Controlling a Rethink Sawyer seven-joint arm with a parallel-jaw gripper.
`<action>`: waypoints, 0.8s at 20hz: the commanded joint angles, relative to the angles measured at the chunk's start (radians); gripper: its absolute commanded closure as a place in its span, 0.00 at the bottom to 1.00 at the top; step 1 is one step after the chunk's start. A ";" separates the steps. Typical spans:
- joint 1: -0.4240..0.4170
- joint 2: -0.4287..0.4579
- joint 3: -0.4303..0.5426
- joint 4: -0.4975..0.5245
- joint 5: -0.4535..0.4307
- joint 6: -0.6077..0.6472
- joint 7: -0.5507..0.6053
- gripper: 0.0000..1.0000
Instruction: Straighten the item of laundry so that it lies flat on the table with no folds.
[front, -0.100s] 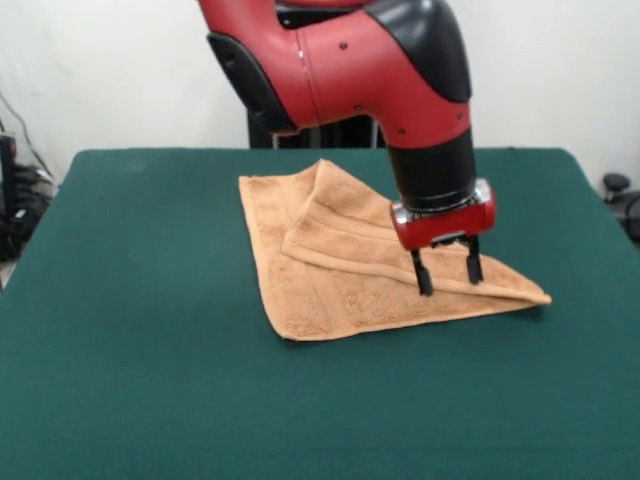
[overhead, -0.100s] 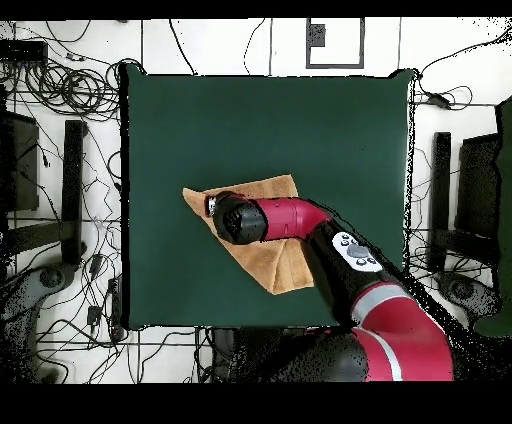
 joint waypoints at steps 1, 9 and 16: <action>-0.021 -0.065 0.042 0.102 -0.035 0.028 0.024 0.00; -0.079 -0.116 0.056 0.123 -0.022 0.094 -0.014 0.00; -0.025 -0.098 -0.063 0.129 -0.084 0.004 0.052 0.00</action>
